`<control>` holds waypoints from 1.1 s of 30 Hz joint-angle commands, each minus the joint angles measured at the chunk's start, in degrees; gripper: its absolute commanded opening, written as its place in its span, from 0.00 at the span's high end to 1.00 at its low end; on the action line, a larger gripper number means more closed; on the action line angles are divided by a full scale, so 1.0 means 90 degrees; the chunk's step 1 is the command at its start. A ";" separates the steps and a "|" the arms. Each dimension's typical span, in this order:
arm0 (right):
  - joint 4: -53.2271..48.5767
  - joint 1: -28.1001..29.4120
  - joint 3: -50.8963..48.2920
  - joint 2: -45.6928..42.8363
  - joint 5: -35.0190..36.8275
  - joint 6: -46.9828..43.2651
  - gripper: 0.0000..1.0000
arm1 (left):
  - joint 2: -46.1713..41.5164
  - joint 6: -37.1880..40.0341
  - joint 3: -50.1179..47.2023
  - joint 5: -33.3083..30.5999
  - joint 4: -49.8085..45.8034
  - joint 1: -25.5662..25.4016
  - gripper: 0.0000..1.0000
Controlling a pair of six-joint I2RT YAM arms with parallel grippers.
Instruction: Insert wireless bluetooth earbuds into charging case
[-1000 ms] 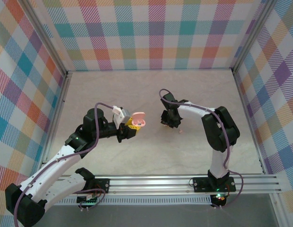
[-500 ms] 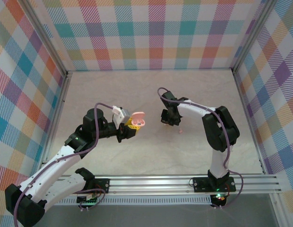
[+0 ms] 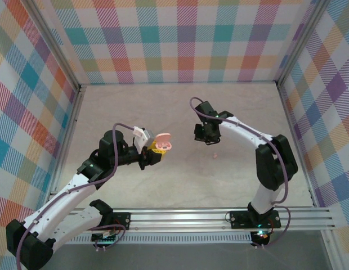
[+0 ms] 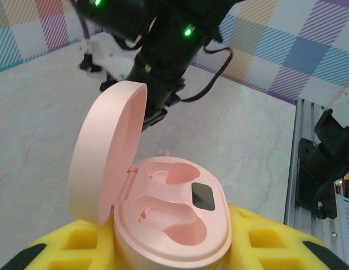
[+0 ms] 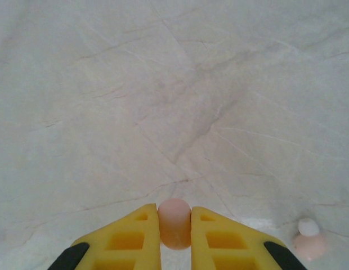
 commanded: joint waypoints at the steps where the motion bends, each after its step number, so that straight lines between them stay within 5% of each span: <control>1: -0.0368 -0.0031 0.0169 -0.0499 0.0065 -0.0264 0.84 | -0.0034 -0.0144 -0.0102 0.0010 0.0196 0.0048 0.80; 14: -0.0957 0.0079 0.0494 -0.1810 -0.0379 -0.0679 0.84 | 0.0519 -0.0343 -0.0059 0.0138 0.0918 0.0048 0.80; 33: -0.1104 0.1397 0.1496 -0.2000 -0.0405 -0.1059 0.85 | 0.1238 -0.0487 0.0071 0.0121 0.1666 0.0048 0.80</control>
